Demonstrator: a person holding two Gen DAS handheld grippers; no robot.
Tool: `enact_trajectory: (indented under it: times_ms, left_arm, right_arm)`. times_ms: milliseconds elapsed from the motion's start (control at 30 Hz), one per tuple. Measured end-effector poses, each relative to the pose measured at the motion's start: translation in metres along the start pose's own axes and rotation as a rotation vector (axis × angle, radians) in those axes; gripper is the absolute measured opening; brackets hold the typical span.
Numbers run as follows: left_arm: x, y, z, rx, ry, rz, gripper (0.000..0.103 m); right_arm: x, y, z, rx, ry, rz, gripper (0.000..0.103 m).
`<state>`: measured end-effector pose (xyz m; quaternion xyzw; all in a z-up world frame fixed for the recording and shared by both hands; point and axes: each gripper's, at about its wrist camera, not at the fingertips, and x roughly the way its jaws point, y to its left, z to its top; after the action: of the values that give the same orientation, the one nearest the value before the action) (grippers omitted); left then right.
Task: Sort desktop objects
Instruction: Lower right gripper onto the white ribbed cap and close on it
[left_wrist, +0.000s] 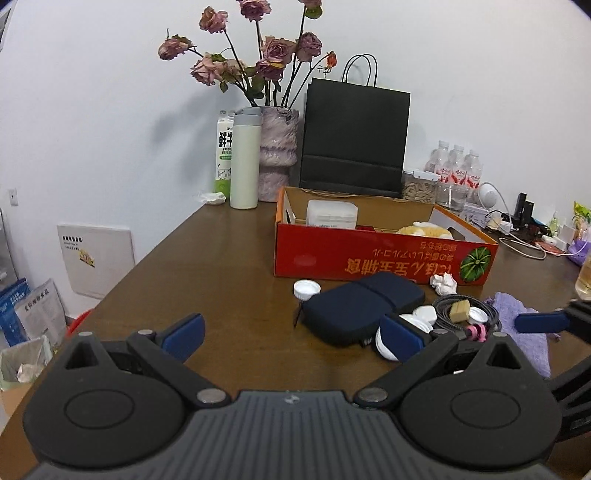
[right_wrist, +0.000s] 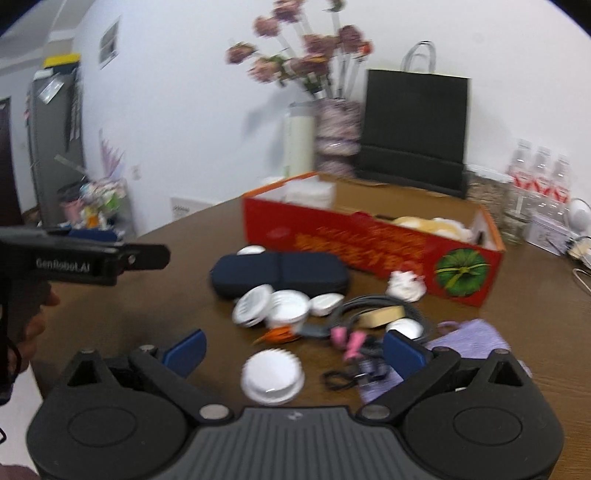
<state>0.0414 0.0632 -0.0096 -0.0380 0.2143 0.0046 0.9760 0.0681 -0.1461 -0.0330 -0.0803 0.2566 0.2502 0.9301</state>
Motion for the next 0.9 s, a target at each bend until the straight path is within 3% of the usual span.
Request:
enact_trajectory:
  times_ms: [100,167,367,667,833,900]
  left_arm:
    - [-0.006,0.004,-0.004,-0.003,0.005,0.005,0.103]
    - [-0.006,0.006,-0.006,-0.012,0.009,0.001,0.103]
    - [-0.002,0.002,-0.006,-0.014,0.014,-0.032,0.103]
    - [0.016,-0.025,-0.003,0.015,0.043,-0.099,0.103]
    - [0.033,-0.04,0.001,0.004,0.077,-0.133,0.102]
    - [0.042,-0.045,0.002,-0.007,0.095,-0.14,0.096]
  right_arm:
    - [0.009,0.009,-0.002,-0.027,0.035,0.011,0.082]
    - [0.015,0.012,-0.005,-0.027,0.063,0.02,0.063]
    - [0.022,0.009,-0.006,-0.017,0.095,-0.004,0.039]
    - [0.008,-0.007,-0.003,0.036,0.02,0.011,0.037]
    - [-0.008,-0.027,0.003,0.065,-0.04,-0.05,0.037]
    - [-0.011,-0.039,0.002,0.085,-0.047,-0.08,0.037]
